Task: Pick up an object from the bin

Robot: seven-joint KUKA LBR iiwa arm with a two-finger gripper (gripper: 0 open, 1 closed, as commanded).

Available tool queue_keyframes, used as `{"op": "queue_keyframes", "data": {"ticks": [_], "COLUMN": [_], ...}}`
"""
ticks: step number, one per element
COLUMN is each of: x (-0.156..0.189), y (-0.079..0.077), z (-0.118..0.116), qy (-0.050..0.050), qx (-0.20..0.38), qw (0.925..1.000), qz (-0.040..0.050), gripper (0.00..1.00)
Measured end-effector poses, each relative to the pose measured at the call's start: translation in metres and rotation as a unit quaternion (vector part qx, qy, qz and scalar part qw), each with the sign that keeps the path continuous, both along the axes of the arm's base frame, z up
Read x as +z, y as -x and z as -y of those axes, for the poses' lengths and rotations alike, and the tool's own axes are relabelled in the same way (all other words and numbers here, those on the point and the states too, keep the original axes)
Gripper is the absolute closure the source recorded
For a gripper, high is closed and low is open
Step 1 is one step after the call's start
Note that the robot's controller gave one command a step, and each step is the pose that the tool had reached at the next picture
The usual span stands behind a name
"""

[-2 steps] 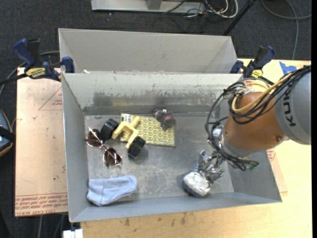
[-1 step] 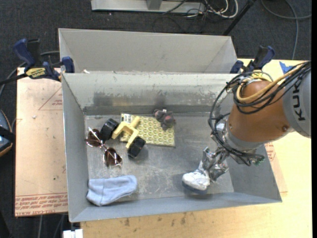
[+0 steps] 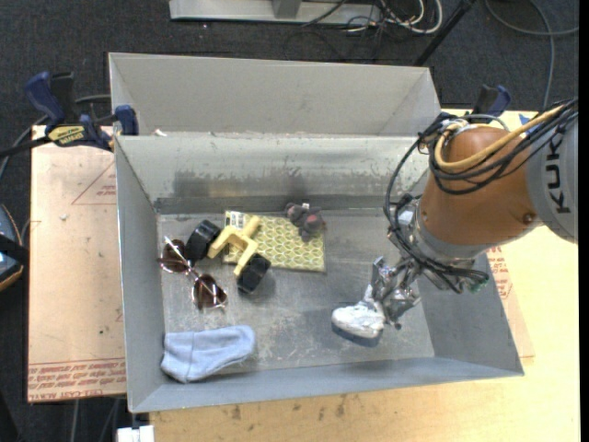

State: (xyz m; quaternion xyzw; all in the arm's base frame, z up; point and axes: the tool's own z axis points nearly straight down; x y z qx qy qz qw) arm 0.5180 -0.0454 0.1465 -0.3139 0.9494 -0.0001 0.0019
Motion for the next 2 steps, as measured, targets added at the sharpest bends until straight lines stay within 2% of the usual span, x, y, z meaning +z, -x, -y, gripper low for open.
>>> {"op": "queue_keyframes", "data": {"ticks": [1,2], "x": [0.037,0.096], "y": [-0.026,-0.013], "z": [0.005,-0.008], "qy": [-0.001,0.000], "qx": [0.000,-0.012], "qw": [1.0000,0.9999], "qz": [-0.0034,-0.0033], "gripper": [1.00,1.00]}}
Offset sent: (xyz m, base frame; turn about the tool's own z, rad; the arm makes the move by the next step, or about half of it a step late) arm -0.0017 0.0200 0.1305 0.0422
